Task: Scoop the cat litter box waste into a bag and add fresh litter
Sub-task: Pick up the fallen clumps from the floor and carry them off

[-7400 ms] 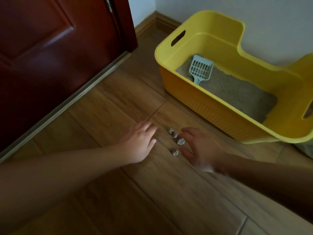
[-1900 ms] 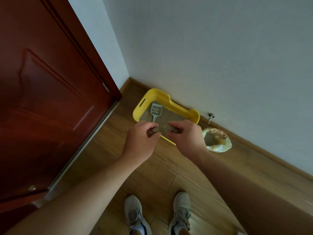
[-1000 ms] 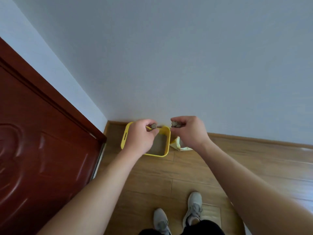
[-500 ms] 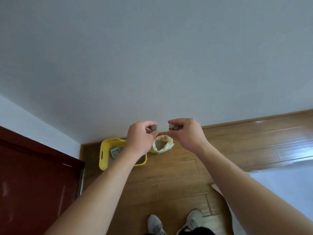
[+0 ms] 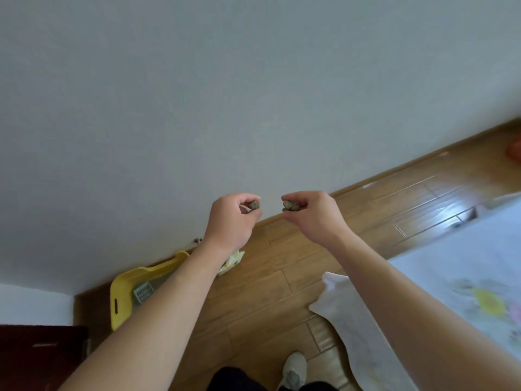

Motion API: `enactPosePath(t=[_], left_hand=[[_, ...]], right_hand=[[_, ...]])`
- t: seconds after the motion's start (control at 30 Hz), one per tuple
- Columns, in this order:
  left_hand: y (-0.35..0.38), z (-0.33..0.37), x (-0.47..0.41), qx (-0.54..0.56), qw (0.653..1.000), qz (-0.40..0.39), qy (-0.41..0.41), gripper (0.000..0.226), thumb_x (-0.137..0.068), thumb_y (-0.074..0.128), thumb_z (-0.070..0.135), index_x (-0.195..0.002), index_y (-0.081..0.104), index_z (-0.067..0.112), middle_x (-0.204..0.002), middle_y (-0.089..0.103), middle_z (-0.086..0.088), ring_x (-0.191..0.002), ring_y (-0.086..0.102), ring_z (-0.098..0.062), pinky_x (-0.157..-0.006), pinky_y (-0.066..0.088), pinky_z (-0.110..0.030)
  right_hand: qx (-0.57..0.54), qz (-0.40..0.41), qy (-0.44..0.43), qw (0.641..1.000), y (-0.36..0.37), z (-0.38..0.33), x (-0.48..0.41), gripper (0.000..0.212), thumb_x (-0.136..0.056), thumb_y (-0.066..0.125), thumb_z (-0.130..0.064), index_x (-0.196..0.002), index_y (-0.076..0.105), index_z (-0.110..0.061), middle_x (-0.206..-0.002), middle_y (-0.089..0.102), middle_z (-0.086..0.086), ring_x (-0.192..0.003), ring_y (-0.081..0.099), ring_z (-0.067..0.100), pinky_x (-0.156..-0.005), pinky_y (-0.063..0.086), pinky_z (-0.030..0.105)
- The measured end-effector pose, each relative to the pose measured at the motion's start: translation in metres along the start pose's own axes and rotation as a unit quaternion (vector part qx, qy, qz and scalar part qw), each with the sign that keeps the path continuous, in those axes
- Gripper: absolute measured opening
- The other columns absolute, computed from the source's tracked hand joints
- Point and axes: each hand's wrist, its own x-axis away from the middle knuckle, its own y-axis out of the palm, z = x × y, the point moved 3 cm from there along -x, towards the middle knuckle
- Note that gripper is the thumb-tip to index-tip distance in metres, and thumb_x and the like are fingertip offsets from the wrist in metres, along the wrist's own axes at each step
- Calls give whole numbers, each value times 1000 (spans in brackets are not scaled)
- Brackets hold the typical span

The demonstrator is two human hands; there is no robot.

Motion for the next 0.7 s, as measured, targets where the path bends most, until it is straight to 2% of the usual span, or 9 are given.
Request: enactPosePath(t=[0.07,0.27,0.4,0.53,0.7], left_hand=[[17,16,-13,8,1000,-20,8,23,-89,72,19,-112,73,23,-98,70,9,-83,63,0,-71,48,-12],[52,51,-63,34,997,-59,41,23,-84,76,16,-106,76,20,-89,71,8,-77,65,-3,-75,54,-21],[72,64,-108,35,993,-94,67,22,-83,76,16,-105,76,19,-88,71,9,-74,63,-2,-75,52,-19],[94,77,-159,38,986,-132,95,22,-84,76,16,-105,76,19,-84,69,12,-70,62,0,-70,49,-17],[131,110,-213,54,971,-199,116,20,-83,75,11,-101,76,19,-84,71,10,-66,61,-7,-70,53,-22]], right_hand=[[1,15,8,1000,-21,7,-8,34,-82,73,-16,-115,72,-23,-97,69,-9,-81,62,1,-57,40,1],[-11,79,36,996,-67,26,-38,33,-82,73,-15,-114,72,-22,-97,70,-7,-74,59,-5,-54,42,2],[-24,122,56,991,-86,34,-66,34,-82,74,-17,-116,72,-24,-102,70,-7,-79,61,-3,-57,41,4],[-54,167,77,981,-105,39,-99,33,-84,73,-16,-116,71,-24,-103,69,-6,-76,61,-4,-50,41,2],[-77,226,107,965,-139,53,-126,34,-85,71,-16,-118,70,-25,-107,69,-5,-70,59,-1,-45,40,5]])
